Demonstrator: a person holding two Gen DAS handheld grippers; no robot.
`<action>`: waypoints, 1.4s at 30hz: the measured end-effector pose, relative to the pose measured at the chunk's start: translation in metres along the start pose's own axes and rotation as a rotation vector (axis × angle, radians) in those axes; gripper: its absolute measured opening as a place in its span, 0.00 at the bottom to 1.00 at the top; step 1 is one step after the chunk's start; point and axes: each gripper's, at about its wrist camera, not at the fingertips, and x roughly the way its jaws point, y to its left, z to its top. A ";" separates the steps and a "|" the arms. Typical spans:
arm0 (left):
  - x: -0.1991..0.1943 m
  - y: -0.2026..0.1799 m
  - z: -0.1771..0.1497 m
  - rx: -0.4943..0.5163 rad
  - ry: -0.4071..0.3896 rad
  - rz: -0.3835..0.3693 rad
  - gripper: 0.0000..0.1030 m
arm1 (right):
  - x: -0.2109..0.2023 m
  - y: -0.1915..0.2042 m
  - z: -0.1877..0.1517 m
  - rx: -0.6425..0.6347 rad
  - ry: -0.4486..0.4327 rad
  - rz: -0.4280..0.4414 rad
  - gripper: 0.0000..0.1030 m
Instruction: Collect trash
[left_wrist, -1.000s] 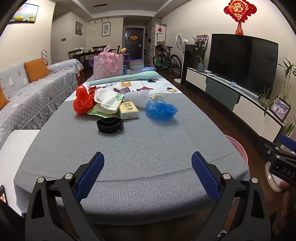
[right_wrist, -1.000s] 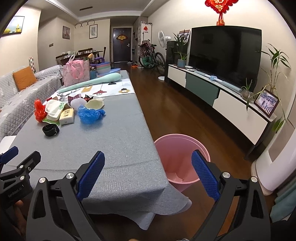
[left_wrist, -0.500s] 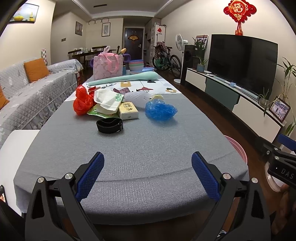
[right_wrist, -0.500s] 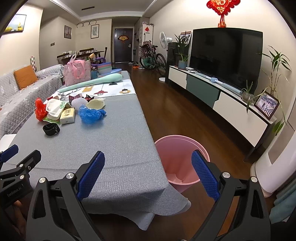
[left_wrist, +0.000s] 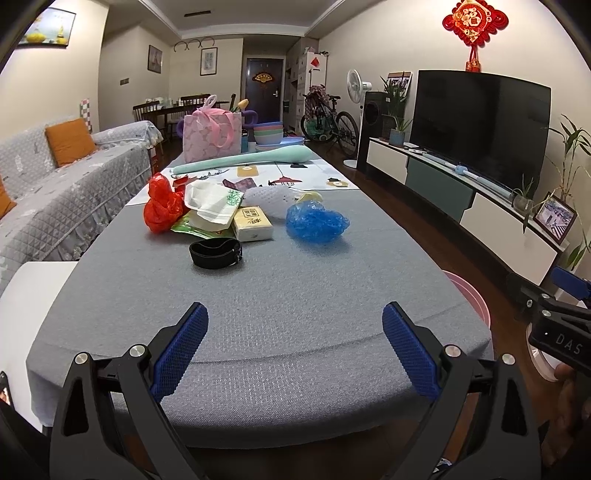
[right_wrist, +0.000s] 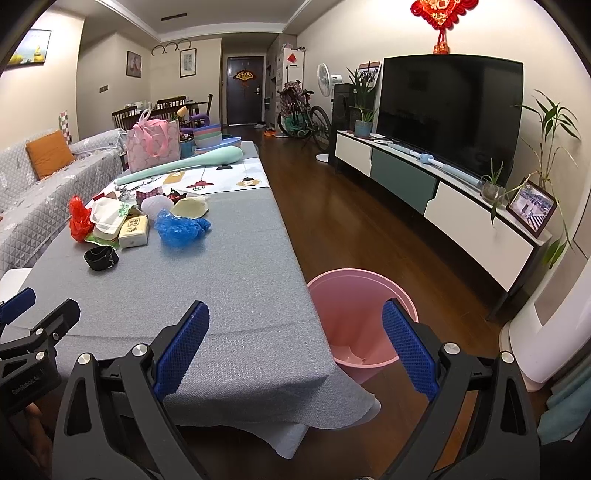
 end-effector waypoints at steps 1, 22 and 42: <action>-0.001 0.000 0.000 0.000 0.000 -0.001 0.90 | 0.000 0.000 0.000 0.001 0.002 0.004 0.90; -0.001 0.007 0.005 0.003 -0.022 0.010 0.45 | -0.003 0.011 0.019 0.014 -0.001 0.119 0.52; 0.110 0.106 0.074 -0.171 0.109 0.063 0.79 | 0.142 0.098 0.105 -0.014 0.157 0.464 0.57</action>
